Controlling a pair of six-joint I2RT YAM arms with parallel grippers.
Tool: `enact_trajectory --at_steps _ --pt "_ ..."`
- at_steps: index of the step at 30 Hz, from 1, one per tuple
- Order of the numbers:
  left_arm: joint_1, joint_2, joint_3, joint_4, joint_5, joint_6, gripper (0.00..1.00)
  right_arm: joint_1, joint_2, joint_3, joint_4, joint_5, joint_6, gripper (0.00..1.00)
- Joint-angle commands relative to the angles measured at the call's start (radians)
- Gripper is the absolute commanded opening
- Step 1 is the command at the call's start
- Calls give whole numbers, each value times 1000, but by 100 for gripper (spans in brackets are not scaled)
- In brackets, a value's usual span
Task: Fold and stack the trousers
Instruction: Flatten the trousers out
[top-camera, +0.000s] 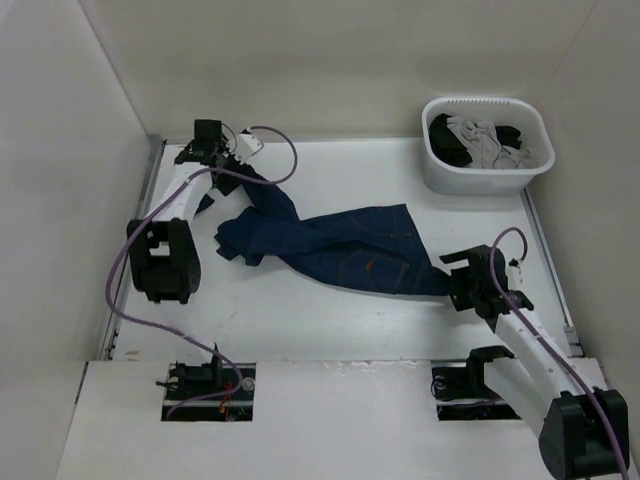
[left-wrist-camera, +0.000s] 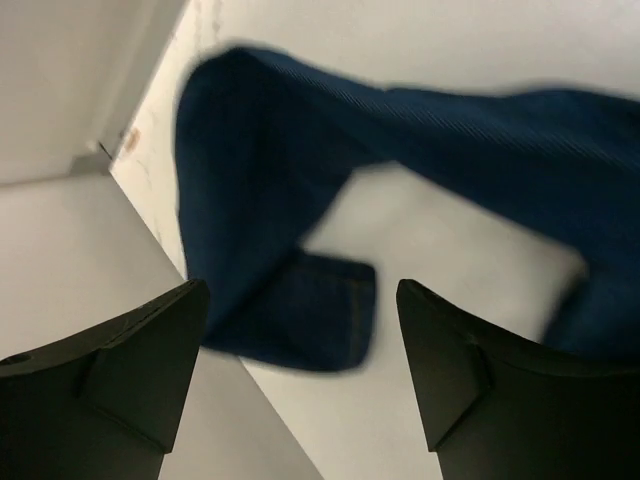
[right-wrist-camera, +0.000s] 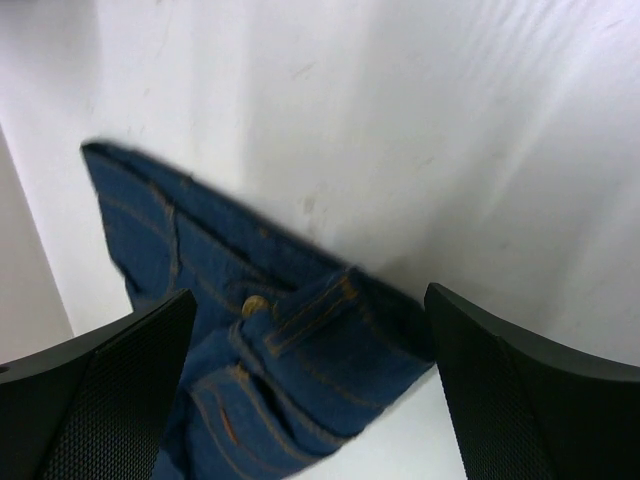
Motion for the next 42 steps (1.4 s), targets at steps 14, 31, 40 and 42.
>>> enact_trajectory --at_steps 14,31,40,42 --pt "-93 -662 -539 -325 210 -117 83 54 272 125 64 -213 80 100" --pt "-191 -506 -821 56 -36 -361 71 -19 246 112 122 -250 -21 0" --pt "-46 -513 -674 382 -139 -98 0 -59 352 520 123 -252 -347 0" --pt "4 -547 -593 350 -119 95 0 -81 372 632 137 -266 -419 0"
